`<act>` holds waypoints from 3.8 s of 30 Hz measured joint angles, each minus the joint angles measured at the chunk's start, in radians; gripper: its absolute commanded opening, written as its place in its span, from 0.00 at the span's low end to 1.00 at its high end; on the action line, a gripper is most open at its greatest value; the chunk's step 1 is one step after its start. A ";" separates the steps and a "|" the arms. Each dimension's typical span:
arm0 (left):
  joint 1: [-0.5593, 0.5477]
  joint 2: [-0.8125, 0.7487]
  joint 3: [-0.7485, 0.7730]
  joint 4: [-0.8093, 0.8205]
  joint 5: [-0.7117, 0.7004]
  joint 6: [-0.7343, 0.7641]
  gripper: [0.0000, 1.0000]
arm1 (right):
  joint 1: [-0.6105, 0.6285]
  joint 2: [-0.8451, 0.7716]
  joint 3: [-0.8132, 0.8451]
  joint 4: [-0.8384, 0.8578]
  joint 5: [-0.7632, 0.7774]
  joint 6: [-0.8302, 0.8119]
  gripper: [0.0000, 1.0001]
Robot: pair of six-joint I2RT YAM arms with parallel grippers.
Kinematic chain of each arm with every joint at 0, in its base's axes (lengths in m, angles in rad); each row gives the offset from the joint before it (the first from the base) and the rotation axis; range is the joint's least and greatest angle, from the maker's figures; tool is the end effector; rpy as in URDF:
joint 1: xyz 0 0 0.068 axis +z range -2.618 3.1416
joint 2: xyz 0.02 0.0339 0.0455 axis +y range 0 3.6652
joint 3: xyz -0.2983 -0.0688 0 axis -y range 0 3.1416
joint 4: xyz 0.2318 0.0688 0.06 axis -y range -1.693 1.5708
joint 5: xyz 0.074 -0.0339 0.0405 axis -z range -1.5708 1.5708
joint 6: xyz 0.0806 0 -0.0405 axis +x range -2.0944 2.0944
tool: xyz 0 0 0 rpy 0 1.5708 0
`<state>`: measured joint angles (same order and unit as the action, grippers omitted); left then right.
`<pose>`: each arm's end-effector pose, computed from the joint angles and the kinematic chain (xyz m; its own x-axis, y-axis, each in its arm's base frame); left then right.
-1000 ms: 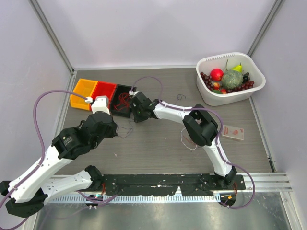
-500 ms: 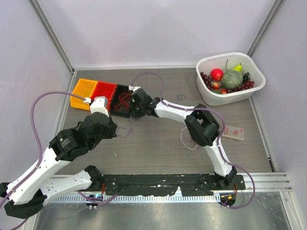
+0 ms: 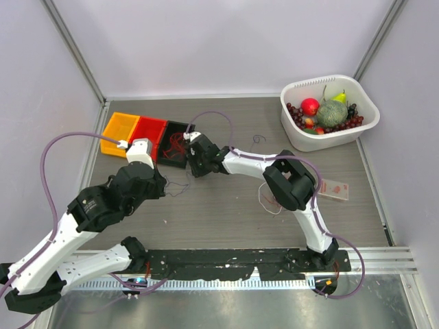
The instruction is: Untangle the cables
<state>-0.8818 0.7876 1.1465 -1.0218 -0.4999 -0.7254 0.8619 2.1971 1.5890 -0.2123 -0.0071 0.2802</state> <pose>0.1058 -0.0677 0.3734 -0.5828 -0.2082 -0.7855 0.0676 0.9508 -0.3022 0.3412 0.3987 0.1589 -0.6684 -0.3545 -0.6539 -0.6008 0.7756 0.1936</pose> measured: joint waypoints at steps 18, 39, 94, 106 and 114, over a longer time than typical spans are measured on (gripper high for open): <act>0.000 0.000 0.000 -0.003 -0.008 -0.001 0.00 | 0.056 -0.008 0.028 -0.142 0.232 -0.033 0.01; 0.000 -0.039 0.008 -0.250 -0.288 -0.238 0.00 | -0.668 -0.692 -0.447 0.535 -0.509 1.226 0.01; 0.091 0.789 -0.134 0.357 0.676 0.061 0.86 | -0.324 -0.895 -0.644 -0.333 -0.310 0.402 0.47; 0.021 0.846 -0.030 0.288 0.573 0.076 0.96 | -0.329 -1.106 -0.755 -0.368 -0.237 0.409 0.46; 0.006 1.034 0.113 0.193 0.469 0.051 0.14 | -0.330 -1.162 -0.755 -0.396 -0.203 0.410 0.44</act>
<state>-0.8761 1.8217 1.2594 -0.8288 -0.0307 -0.6739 0.5323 1.0351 0.8337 -0.6086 -0.2104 0.6899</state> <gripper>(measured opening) 0.429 0.449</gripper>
